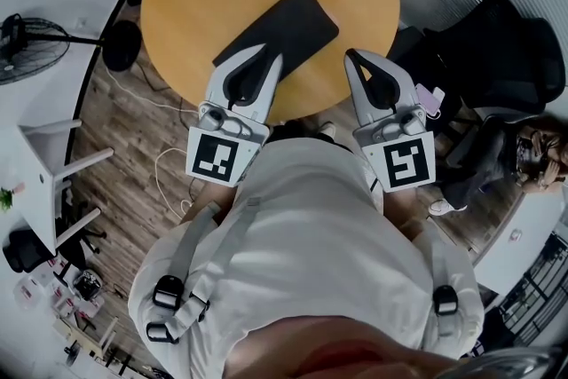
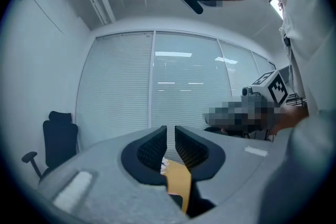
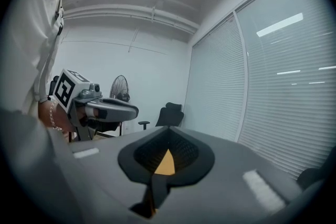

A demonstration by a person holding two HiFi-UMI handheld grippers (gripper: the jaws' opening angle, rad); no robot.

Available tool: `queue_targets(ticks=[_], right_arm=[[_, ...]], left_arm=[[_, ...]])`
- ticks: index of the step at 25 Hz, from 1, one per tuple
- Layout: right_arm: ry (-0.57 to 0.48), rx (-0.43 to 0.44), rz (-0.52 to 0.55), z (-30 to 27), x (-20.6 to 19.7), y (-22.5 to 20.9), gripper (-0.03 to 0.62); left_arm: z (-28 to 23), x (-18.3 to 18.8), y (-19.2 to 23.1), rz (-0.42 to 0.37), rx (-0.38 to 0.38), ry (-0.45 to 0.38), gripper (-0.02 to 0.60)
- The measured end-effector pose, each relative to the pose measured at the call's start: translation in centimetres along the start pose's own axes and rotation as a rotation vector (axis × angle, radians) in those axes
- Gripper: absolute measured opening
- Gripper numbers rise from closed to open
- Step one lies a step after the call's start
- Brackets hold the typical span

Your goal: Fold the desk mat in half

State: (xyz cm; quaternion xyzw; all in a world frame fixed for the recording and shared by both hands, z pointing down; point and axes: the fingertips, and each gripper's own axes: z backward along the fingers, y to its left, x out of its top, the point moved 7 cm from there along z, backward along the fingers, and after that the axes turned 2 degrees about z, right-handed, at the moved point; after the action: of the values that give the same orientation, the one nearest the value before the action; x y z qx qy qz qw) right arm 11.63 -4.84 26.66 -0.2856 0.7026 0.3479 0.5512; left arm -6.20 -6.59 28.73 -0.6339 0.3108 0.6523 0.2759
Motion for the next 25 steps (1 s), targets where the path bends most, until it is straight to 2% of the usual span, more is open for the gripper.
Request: queue_targets(ticks=[7,16,25], right_arm=[[0.002,0.000,0.013,-0.7,0.8,-0.2,0.005],[0.003,-0.009,0.017,-1.8,0.8,-0.7,0.005],[0.007,-0.006,0.017,-2.7,0.7,-1.1,0.004]], left_arm=[[-0.3,1.4,1.1,-0.014,0.002,-0.016,0.048],[-1.0,1.1,1.7,-0.064,0.020,0.001,0.046],[-1.7,1.0,2.4,-0.072,0.018,0.003,0.041]])
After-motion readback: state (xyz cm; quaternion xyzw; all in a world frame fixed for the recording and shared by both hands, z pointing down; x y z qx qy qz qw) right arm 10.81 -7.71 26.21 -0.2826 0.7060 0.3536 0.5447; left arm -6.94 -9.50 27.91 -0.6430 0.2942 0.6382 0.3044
